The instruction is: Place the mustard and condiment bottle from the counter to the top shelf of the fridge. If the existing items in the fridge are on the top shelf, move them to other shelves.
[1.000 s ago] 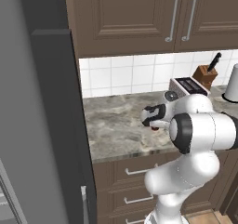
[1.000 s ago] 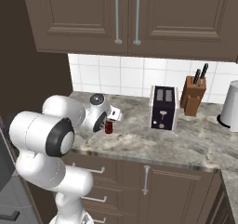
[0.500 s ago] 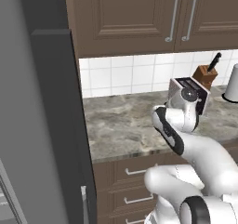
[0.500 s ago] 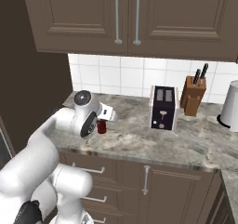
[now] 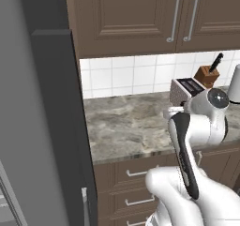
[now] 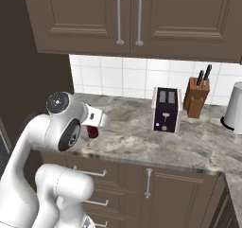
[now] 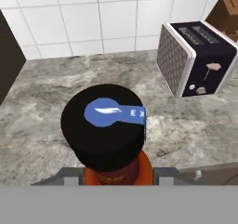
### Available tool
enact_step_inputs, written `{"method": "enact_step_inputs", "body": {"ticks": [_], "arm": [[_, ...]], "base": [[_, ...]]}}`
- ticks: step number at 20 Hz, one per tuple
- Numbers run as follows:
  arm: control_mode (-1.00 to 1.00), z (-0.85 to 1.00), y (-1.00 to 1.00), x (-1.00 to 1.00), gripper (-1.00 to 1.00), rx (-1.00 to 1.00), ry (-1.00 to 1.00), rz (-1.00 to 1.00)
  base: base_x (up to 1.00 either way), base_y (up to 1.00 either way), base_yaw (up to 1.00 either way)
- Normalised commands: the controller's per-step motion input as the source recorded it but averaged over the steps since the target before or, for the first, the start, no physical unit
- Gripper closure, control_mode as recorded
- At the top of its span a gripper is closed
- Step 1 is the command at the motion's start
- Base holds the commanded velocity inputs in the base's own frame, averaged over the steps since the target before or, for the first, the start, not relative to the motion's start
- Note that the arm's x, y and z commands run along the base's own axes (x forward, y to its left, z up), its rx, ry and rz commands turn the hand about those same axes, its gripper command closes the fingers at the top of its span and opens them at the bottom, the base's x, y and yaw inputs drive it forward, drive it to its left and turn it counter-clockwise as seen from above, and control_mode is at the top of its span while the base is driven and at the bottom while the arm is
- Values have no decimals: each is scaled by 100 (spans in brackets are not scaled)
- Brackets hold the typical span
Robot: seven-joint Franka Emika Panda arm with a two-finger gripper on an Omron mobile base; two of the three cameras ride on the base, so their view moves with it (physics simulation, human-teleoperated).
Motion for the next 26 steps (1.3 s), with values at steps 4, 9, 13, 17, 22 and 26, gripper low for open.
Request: {"method": "enact_step_inputs", "body": {"ticks": [4,9,13,17,22,26], "arm": [[-100,100,0,-100,100,0,0,1],[-100,98,0,-99,100,0,1,2],[-100,70,0,-80,100,0,8,0],[-100,24,0,-32,100,1,2,0],[-100,0,0,-7,100,0,0,0],[-100,0,-2,-58,100,1,0,0]], "base": [[0,0,0],[0,0,0],[0,0,0],[0,0,0],[0,0,0],[0,0,0]]}}
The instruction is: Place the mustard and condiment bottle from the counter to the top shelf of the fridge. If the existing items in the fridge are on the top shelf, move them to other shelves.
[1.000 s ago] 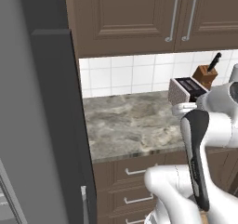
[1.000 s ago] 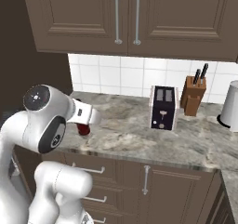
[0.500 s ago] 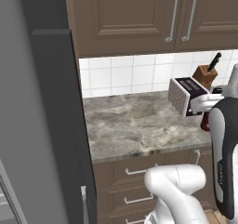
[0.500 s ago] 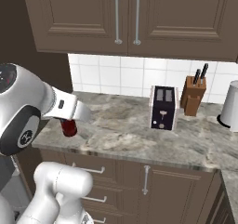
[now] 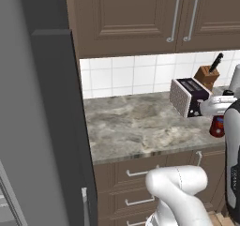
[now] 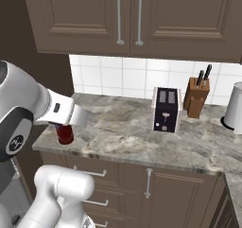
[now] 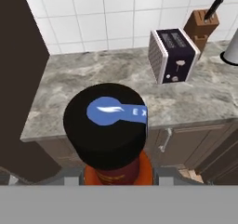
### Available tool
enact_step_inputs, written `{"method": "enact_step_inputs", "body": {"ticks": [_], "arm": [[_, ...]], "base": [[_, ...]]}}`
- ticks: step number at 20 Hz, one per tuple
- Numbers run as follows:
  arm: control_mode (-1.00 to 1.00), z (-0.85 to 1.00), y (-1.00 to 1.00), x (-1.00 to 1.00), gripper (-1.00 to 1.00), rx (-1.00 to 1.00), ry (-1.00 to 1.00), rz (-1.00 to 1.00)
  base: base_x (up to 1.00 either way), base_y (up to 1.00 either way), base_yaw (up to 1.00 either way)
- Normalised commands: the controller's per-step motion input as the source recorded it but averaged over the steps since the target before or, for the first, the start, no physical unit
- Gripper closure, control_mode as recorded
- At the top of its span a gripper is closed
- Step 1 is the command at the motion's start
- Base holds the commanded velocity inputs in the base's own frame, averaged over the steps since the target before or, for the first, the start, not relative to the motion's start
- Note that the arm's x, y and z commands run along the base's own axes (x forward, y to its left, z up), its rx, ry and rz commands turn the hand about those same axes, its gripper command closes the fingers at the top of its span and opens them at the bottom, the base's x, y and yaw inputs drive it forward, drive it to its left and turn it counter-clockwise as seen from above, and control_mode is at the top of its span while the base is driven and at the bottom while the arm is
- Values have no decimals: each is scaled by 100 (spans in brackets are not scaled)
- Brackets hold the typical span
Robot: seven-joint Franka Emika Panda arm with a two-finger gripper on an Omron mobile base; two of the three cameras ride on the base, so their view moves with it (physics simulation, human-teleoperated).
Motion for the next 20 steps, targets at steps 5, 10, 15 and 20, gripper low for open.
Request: {"method": "enact_step_inputs", "body": {"ticks": [5,10,15,20], "arm": [[100,0,0,-29,100,0,0,0],[100,0,0,0,100,0,0,0],[100,0,0,0,100,0,0,0],[100,0,0,0,100,0,0,0]], "base": [[-40,0,1],[-100,-2,5],[-100,44,24],[-80,100,39]]}}
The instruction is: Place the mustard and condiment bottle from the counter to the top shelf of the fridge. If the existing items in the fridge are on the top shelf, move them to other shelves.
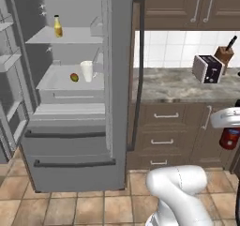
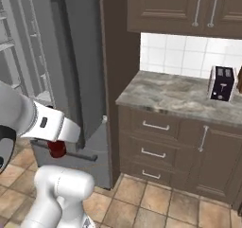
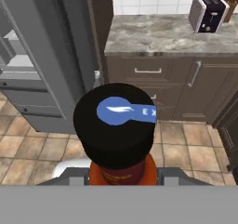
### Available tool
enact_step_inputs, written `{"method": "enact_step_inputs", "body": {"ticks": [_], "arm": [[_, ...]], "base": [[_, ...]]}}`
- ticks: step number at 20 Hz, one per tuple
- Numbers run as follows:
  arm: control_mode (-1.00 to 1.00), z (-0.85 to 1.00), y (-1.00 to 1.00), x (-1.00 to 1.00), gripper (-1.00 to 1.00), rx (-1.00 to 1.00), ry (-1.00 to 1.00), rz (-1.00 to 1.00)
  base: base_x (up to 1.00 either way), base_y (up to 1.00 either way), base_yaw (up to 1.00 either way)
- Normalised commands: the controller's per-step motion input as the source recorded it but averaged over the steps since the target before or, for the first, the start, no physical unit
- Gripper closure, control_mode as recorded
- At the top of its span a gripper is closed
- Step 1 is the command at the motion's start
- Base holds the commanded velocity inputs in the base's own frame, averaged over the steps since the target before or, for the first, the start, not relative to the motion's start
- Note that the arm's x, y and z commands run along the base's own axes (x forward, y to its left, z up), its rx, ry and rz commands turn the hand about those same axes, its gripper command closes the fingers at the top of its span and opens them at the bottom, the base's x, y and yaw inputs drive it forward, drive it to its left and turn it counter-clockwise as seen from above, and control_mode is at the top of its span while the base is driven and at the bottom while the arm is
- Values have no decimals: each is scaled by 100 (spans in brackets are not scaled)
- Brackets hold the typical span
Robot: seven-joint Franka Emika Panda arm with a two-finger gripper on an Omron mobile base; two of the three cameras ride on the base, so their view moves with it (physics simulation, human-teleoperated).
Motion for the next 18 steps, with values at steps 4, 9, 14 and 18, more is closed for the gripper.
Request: {"method": "enact_step_inputs", "body": {"ticks": [4,9,14,18], "arm": [[100,0,0,0,100,0,0,0],[100,0,0,0,100,0,0,0],[100,0,0,0,100,0,0,0],[100,0,0,0,100,0,0,0]], "base": [[-44,100,31],[3,100,12],[70,93,1],[93,57,-4]]}}
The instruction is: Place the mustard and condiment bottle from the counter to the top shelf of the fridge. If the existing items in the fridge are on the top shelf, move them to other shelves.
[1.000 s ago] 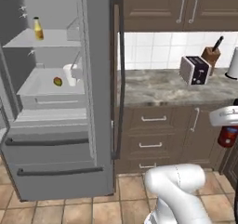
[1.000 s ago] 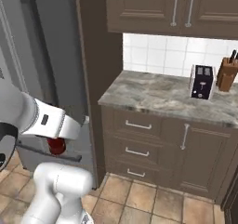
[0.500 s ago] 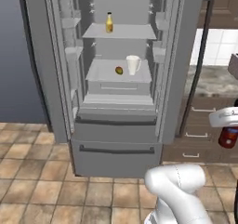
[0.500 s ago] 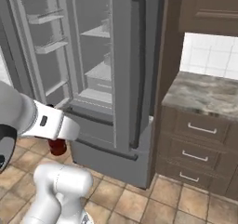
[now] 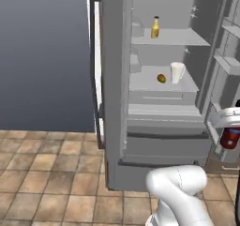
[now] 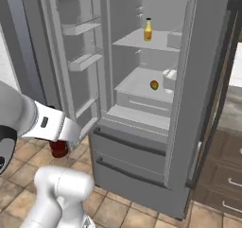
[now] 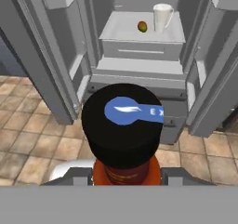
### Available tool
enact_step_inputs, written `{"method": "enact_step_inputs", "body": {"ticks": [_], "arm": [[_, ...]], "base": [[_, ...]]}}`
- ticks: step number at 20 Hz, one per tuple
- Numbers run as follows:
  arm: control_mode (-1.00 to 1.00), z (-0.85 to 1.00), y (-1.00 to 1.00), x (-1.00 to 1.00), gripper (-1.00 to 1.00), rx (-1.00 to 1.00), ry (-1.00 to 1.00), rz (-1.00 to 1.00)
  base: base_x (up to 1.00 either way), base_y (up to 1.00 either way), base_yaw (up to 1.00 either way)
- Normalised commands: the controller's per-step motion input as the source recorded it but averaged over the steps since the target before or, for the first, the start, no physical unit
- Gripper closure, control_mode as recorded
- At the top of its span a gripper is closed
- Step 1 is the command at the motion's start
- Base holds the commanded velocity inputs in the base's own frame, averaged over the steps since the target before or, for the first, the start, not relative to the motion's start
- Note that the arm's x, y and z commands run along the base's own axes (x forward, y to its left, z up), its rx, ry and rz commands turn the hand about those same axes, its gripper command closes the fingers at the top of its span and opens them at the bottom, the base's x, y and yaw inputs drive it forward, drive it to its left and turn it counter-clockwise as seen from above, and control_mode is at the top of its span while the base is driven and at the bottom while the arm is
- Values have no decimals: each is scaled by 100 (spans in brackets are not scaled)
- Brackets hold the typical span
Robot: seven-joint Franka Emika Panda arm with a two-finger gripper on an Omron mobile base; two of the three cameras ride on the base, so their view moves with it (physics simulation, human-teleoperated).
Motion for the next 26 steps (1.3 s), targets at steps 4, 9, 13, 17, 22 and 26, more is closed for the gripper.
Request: {"method": "enact_step_inputs", "body": {"ticks": [4,9,13,17,22,26], "arm": [[100,0,0,0,100,0,0,0],[100,0,0,0,100,0,0,0],[100,0,0,0,100,0,0,0],[100,0,0,0,100,0,0,0],[100,0,0,0,100,0,0,0],[100,0,0,0,100,0,0,0]], "base": [[92,13,-12],[63,-5,-20],[65,0,-15],[49,-11,-12],[46,-17,-9],[57,-4,-5]]}}
